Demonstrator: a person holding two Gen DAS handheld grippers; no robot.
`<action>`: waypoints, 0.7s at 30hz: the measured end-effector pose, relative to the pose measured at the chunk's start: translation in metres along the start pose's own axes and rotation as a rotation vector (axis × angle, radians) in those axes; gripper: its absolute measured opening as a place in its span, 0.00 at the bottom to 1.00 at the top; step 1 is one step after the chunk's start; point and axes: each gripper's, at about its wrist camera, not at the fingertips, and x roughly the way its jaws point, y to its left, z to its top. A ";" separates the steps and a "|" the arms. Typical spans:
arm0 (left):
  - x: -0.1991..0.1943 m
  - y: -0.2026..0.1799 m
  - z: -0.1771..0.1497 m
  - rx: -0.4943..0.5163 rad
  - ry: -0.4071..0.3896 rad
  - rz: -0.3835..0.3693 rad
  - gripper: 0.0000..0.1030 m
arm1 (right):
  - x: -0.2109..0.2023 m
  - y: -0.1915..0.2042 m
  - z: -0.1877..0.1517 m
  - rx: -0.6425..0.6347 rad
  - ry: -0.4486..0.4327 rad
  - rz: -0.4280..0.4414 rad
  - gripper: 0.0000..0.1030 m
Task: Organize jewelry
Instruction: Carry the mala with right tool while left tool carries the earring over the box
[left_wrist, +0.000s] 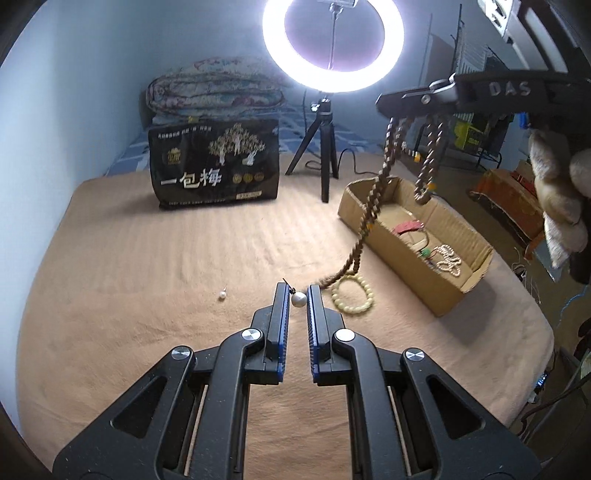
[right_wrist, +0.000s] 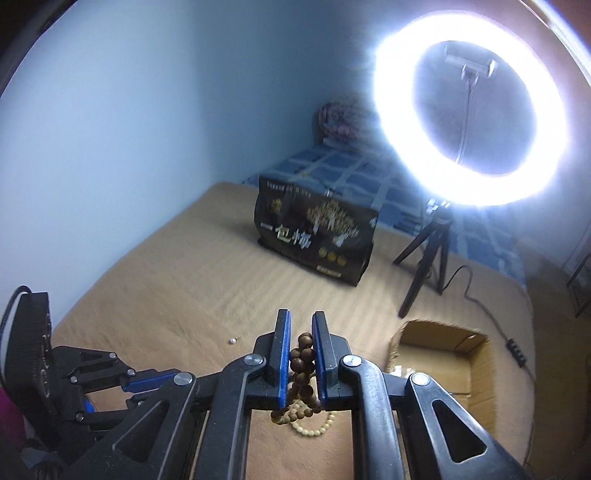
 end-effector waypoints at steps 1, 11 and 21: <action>-0.003 -0.002 0.001 0.003 -0.004 -0.001 0.07 | -0.007 0.000 0.001 -0.003 -0.010 -0.006 0.09; -0.019 -0.032 0.017 0.040 -0.043 -0.031 0.07 | -0.086 -0.015 0.009 -0.008 -0.106 -0.074 0.09; -0.014 -0.065 0.037 0.076 -0.059 -0.073 0.07 | -0.134 -0.055 -0.002 0.027 -0.149 -0.164 0.09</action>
